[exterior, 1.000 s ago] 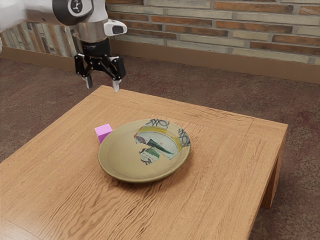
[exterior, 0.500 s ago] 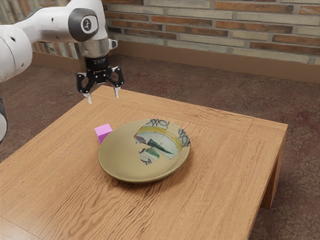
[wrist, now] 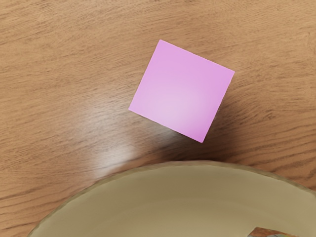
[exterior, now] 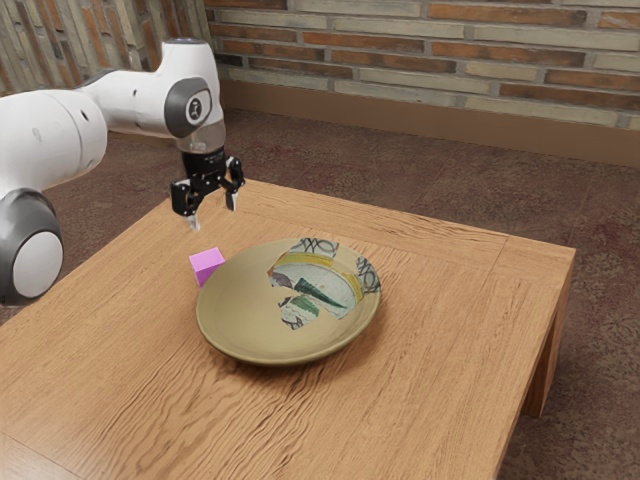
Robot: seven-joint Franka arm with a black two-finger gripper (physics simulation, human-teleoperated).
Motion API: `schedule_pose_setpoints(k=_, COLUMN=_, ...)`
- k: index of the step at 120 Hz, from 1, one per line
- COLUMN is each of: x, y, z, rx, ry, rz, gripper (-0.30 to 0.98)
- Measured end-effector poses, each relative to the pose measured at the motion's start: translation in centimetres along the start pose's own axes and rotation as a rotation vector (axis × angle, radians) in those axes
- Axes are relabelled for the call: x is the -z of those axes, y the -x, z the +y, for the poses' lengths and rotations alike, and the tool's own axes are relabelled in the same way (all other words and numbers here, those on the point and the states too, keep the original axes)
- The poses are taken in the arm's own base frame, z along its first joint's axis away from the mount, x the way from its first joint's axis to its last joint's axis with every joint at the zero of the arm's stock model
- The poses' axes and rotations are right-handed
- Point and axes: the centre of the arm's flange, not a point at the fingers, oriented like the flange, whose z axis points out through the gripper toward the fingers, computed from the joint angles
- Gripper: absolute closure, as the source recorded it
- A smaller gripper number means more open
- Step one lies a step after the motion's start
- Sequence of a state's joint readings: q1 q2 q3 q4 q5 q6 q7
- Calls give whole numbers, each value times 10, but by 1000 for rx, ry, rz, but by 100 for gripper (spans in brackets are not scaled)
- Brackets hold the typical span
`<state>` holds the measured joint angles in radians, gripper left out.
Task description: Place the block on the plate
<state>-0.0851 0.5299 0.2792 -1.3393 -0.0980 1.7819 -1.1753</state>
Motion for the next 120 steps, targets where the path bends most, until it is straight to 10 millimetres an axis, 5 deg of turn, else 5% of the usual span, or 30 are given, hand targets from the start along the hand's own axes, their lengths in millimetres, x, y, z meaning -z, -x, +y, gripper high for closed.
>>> schedule_pose_setpoints(k=13, x=-14, y=-12, z=17, rx=46, ry=17, rz=30, gripper=0)
schedule_pose_setpoints(k=25, x=-27, y=-49, z=12, rx=122, ry=18, rz=40, gripper=0)
schedule_pose_setpoints(k=35, x=-43, y=-59, z=12, rx=152, ry=8, rz=39, gripper=0)
schedule_pose_setpoints(k=57, x=-79, y=-56, z=26, rx=156, ry=-3, rz=33, gripper=0)
schedule_pose_setpoints(k=120, x=-89, y=-31, z=45, rx=-99, ry=63, rz=12, gripper=0)
